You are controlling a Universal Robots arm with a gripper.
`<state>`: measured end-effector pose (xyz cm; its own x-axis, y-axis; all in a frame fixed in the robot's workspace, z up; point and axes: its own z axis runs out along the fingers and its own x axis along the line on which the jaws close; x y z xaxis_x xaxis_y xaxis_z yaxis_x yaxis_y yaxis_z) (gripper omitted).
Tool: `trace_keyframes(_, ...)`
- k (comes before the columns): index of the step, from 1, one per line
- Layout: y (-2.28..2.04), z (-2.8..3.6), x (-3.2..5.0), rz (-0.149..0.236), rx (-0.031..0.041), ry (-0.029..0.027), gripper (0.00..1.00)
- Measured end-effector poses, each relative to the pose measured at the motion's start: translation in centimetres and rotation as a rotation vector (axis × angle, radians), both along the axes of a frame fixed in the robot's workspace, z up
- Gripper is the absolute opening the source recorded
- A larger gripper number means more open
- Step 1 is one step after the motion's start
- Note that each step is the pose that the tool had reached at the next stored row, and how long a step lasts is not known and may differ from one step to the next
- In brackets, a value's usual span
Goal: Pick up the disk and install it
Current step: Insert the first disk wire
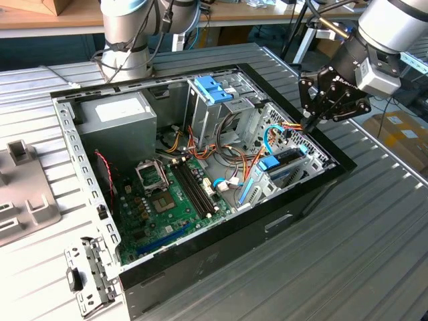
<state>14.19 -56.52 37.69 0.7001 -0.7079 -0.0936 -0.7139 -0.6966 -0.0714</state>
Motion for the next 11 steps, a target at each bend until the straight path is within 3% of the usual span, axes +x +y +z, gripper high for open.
trace_keyframes(7, 0.0, 0.0, -0.74, 0.0, 0.0, 0.0, 0.17)
trace_keyframes(8, -0.03, 0.0, -1.4, 0.0, -0.0001, 0.0, 0.17)
trace_keyframes(9, -1.16, -0.06, -1.72, 0.0, 0.0, 0.0, 0.17)
trace_keyframes(10, -1.73, -0.16, -1.72, -0.001, -0.0001, 0.0, 0.17)
trace_keyframes(11, -1.8, -0.19, -1.72, -0.001, -0.0001, 0.0, 0.17)
